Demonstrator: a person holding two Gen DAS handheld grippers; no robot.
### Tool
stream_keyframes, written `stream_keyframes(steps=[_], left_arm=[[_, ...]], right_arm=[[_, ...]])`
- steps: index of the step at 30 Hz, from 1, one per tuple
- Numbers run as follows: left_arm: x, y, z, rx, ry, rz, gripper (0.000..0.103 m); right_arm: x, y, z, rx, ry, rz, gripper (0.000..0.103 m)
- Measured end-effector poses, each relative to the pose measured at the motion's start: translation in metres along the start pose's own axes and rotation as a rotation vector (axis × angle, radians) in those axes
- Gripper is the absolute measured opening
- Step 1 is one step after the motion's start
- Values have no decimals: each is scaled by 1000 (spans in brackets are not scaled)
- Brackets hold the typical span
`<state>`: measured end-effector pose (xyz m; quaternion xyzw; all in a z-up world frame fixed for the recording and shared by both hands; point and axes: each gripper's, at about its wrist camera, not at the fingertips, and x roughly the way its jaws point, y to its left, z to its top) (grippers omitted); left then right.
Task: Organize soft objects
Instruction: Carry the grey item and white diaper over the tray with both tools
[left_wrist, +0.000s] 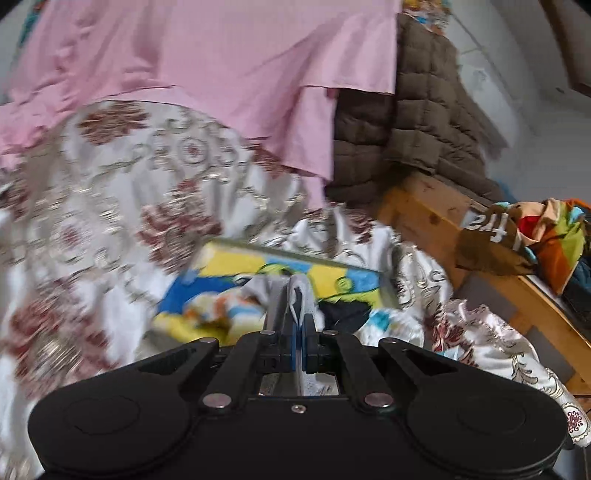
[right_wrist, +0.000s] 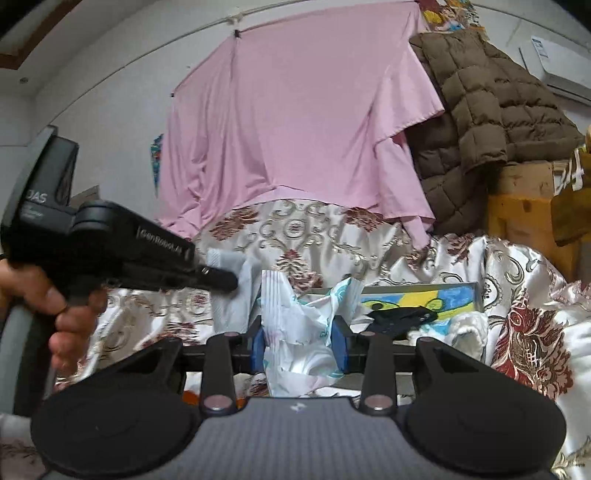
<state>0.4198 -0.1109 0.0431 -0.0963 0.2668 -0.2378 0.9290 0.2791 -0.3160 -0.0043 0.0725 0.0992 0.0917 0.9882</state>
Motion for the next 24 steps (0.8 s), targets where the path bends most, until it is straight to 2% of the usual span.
stream_keyframes(steps=[7, 12, 14, 17, 19, 21, 24], left_arm=[[73, 1, 43, 40, 11, -87, 2], [109, 6, 70, 43, 50, -150, 2], [121, 16, 73, 7, 63, -176, 2], [140, 41, 72, -120, 45, -205, 2], [154, 52, 69, -183, 60, -185, 2], [161, 57, 69, -189, 63, -164, 2], [172, 68, 70, -236, 100, -140, 2]], right_arm=[[25, -23, 8, 73, -16, -51, 40], [49, -15, 33, -56, 14, -160, 41], [68, -15, 48, -102, 66, -178, 41], [107, -13, 73, -233, 140, -221, 42], [130, -13, 84, -284, 181, -242, 42], [152, -13, 87, -315, 223, -267, 42], [182, -18, 86, -285, 291, -283, 42]])
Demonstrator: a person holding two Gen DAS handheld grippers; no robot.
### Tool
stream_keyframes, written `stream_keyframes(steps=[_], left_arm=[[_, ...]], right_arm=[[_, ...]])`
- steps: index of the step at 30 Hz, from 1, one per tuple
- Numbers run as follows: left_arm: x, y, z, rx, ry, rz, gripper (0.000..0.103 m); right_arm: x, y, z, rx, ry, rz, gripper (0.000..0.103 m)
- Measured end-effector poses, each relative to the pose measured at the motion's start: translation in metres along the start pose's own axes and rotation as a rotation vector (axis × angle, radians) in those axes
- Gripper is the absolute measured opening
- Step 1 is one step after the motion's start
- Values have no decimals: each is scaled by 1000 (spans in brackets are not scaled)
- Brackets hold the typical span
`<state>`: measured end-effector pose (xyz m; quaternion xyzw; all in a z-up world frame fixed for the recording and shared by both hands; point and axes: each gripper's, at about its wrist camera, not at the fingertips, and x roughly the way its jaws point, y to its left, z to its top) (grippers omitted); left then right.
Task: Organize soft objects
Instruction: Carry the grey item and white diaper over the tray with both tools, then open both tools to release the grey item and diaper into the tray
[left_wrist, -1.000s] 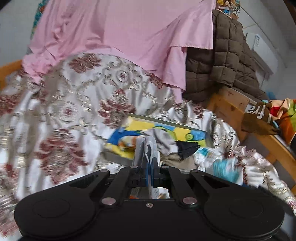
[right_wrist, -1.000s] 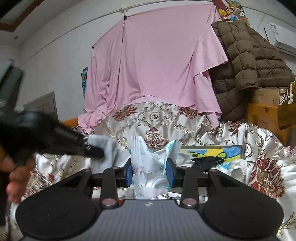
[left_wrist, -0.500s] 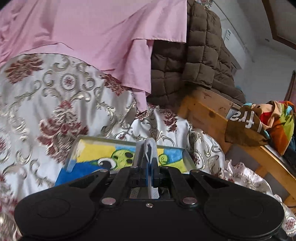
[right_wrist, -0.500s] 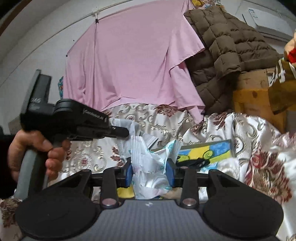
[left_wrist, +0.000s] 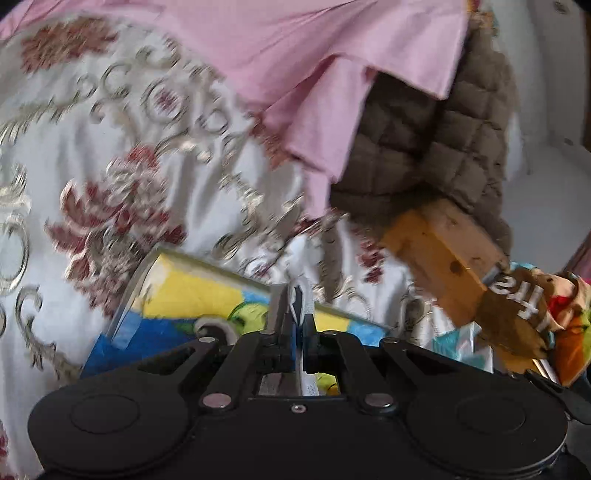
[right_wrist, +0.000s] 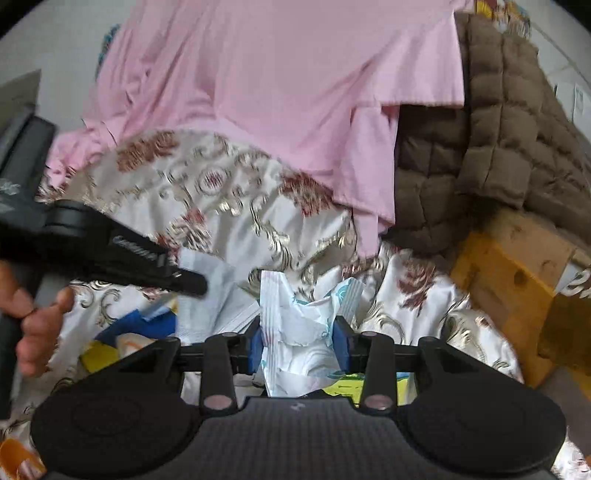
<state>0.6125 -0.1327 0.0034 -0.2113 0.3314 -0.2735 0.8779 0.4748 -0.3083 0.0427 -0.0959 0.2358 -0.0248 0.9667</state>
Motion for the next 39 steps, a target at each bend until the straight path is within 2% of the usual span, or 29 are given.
stream_keyframes(steps=[5, 8, 13, 19, 26, 31, 33, 39], left_arm=[[12, 16, -1, -27, 15, 48, 3], [17, 22, -12, -7, 41, 96, 4], [14, 30, -20, 26, 99, 160, 11], [2, 36, -22, 32, 83, 198, 16], [-13, 31, -34, 75, 80, 226, 38], [-36, 27, -46, 104, 25, 248, 54], [-53, 27, -51, 103, -26, 253, 63], [-102, 16, -71, 174, -165, 290, 80]], right_arm=[[40, 13, -6, 9, 82, -20, 43], [58, 17, -15, 27, 125, -32, 45], [67, 26, -26, 33, 165, -8, 50], [61, 30, -31, 28, 140, -6, 57], [45, 27, -35, 50, 107, 2, 72], [21, 28, -40, 95, 48, 16, 81], [7, 30, -43, 105, 7, 19, 86], [-38, 36, -53, 169, -97, 26, 93]])
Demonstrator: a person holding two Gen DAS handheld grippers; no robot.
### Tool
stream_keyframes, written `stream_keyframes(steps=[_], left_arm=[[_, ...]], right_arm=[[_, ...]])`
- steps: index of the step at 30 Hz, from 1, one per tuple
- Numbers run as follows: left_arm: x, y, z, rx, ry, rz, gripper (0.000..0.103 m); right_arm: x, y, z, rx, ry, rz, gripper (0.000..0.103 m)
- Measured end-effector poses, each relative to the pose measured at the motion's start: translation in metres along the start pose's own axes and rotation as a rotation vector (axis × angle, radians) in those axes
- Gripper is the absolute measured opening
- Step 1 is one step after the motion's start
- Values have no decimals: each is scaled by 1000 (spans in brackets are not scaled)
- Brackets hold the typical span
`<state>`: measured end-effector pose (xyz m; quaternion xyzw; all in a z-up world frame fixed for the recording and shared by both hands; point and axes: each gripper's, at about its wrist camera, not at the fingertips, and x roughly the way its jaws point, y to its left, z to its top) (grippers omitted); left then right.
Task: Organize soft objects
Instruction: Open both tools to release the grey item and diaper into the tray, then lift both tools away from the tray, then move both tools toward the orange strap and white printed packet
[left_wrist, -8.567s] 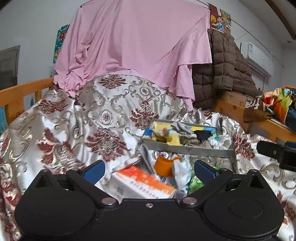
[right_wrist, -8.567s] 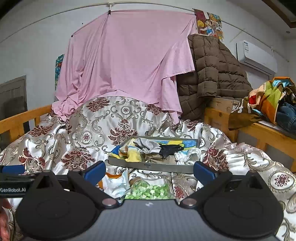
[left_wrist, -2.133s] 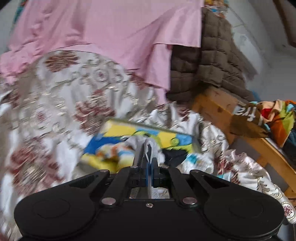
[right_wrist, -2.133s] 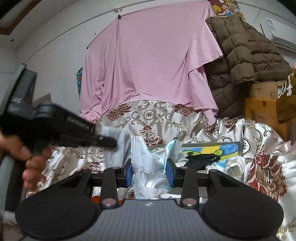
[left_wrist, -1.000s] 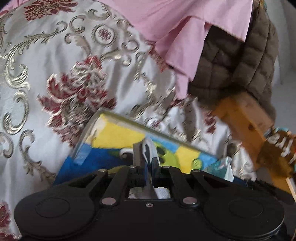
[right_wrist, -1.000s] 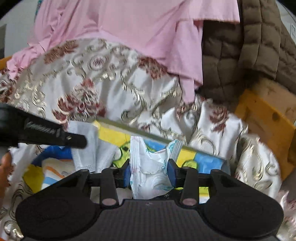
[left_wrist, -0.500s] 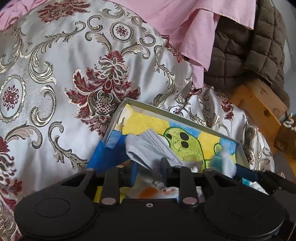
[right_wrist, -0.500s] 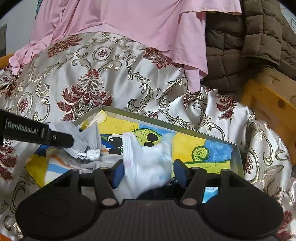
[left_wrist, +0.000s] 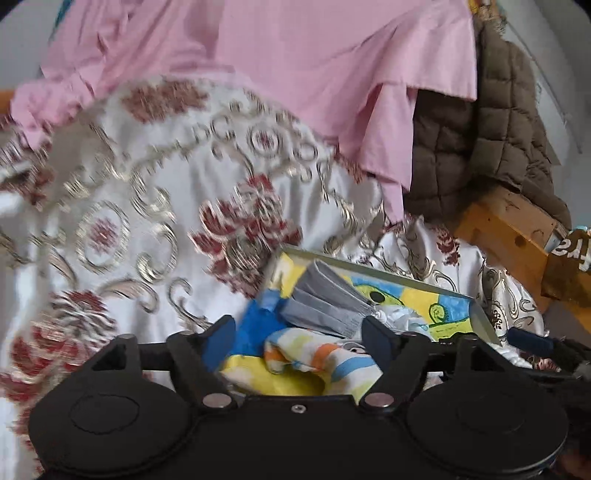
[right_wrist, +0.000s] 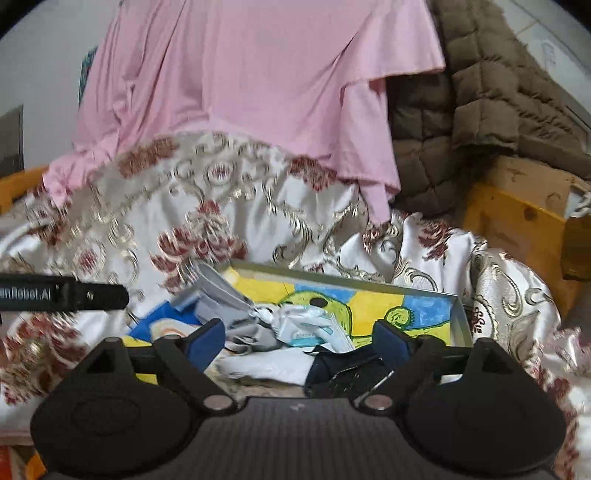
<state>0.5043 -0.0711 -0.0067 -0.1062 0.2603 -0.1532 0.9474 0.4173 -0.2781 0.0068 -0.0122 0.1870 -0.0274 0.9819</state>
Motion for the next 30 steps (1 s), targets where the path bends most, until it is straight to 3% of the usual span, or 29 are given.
stream_keyframes(steps=[7, 14, 18, 30], left_arm=[[-49, -6, -16, 81, -105, 3, 85], [-85, -9, -42, 66, -160, 2, 95], [-101, -8, -57, 72, -164, 20, 101], [-161, -4, -92, 59, -158, 99, 102]], right_arm=[[-50, 6, -5, 33, -99, 16, 98], [-87, 7, -16, 52, -152, 26, 103], [-103, 5, -29, 63, -152, 33, 103], [-162, 11, -67, 78, -174, 85, 103]])
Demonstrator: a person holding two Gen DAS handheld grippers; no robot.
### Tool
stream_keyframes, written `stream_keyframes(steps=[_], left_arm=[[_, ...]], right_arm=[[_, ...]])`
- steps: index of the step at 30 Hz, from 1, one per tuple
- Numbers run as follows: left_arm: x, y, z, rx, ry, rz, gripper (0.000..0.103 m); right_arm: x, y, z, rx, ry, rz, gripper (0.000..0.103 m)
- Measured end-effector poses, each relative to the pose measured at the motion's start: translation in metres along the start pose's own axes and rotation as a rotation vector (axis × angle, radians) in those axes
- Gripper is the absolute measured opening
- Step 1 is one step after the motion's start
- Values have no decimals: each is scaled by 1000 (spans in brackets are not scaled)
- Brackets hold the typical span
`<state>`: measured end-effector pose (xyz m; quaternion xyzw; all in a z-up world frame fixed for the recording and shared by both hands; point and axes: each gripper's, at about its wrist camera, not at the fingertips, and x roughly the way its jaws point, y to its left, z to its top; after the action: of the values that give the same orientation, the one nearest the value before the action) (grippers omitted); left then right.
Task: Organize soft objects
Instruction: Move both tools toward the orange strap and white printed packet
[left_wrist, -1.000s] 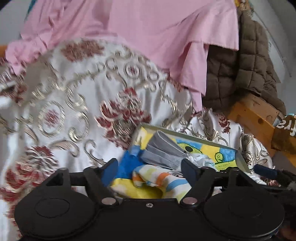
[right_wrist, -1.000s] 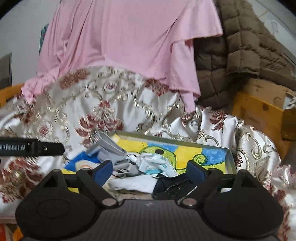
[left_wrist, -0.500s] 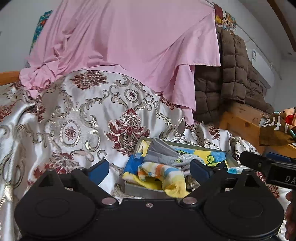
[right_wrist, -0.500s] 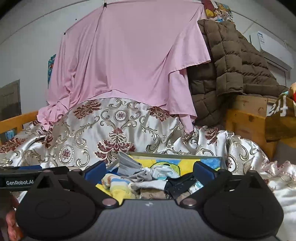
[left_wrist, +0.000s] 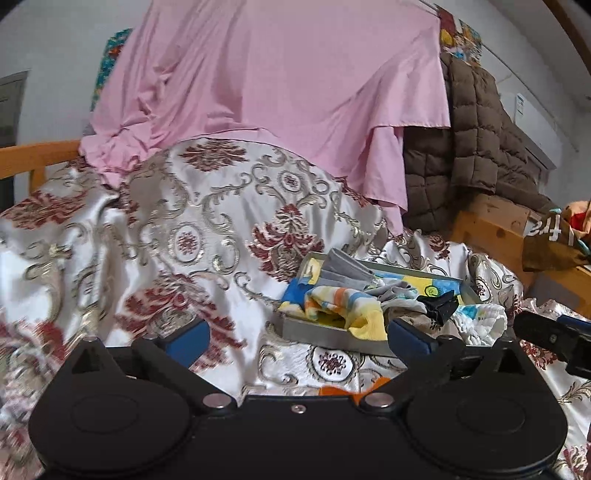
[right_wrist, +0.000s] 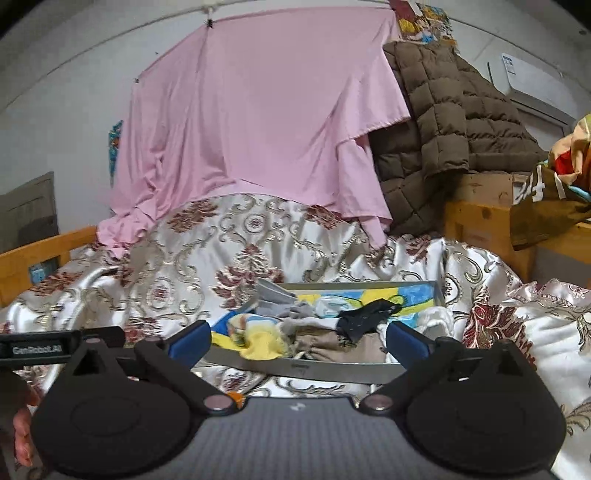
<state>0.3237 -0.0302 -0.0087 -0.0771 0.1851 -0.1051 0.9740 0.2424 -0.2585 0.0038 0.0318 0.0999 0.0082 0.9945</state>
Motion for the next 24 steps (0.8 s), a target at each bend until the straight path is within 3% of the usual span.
stream_keyframes(steps=[11, 24], left_arm=[[-80, -7, -12, -45, 5, 73, 102], [-112, -8, -37, 55, 39, 52, 102]], right_arm=[[-74, 26, 4, -43, -17, 42, 103], [-114, 39, -26, -44, 55, 12, 103]])
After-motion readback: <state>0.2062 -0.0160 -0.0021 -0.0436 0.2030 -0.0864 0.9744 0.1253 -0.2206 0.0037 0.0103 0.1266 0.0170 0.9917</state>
